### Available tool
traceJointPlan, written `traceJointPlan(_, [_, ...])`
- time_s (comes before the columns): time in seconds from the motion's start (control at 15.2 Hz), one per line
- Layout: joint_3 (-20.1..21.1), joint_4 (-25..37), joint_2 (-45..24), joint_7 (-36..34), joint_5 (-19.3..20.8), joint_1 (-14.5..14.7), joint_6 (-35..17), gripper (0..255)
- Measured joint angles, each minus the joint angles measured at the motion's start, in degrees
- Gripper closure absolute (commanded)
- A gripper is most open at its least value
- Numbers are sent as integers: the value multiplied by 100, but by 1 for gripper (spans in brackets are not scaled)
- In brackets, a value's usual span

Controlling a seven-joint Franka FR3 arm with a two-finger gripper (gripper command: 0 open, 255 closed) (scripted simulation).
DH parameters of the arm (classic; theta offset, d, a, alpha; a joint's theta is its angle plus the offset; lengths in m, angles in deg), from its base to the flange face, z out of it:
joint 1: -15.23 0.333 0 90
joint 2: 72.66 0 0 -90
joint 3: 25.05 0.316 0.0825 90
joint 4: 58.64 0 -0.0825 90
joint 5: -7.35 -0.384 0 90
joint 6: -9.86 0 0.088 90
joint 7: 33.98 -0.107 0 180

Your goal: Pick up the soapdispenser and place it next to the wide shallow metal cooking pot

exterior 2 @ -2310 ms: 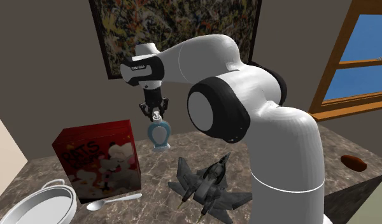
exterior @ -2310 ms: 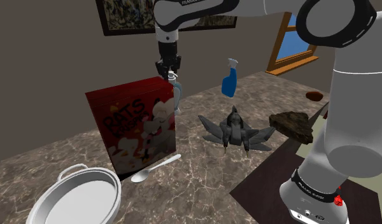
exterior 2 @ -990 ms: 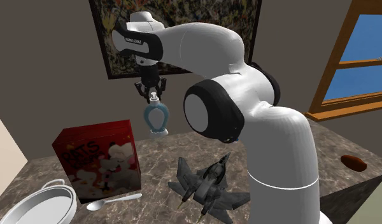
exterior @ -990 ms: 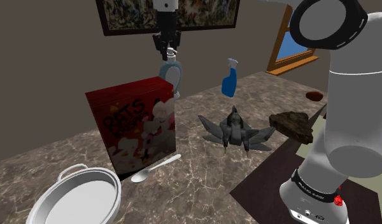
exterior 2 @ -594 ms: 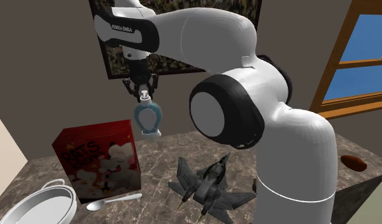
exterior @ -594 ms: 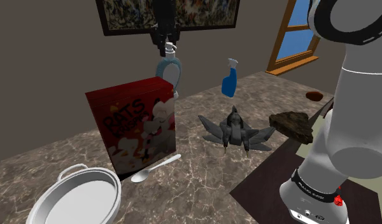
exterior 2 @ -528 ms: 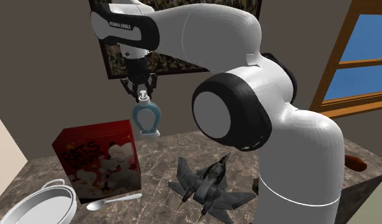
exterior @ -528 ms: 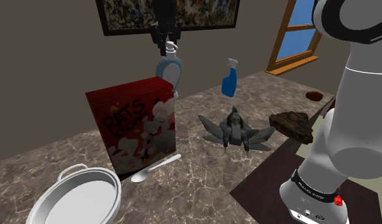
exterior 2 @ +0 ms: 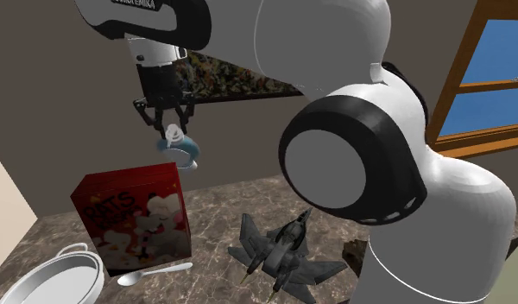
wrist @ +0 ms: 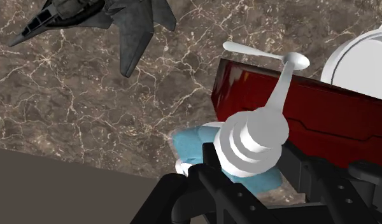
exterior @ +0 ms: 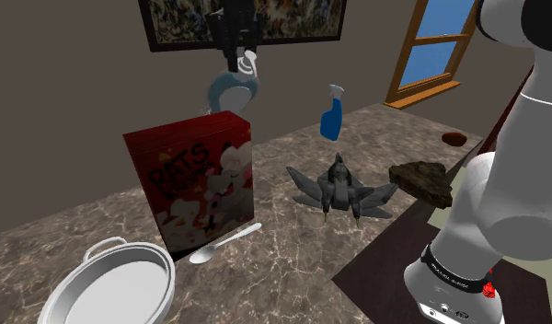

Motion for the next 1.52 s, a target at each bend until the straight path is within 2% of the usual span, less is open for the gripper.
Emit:
traceJointPlan(0.4, [312, 235, 254, -658, -32, 359, 510, 255])
traceJointPlan(0.92, [828, 1135, 108, -1708, 21, 956, 1311, 255])
traceJointPlan(1.06, [999, 1720, -128, -2033, 116, 1181, 1678, 255])
traceJointPlan(1.12, [1069, 1816, -157, -2191, 135, 1281, 1756, 255])
traceJointPlan(1.25, [1270, 2660, -581, -2582, 342, 1634, 2208, 255])
traceJointPlan(1.39, [1299, 2530, -505, -2680, 308, 1665, 2168, 255])
traceJointPlan(1.52, [1268, 1962, -226, -2647, 175, 1557, 1861, 255])
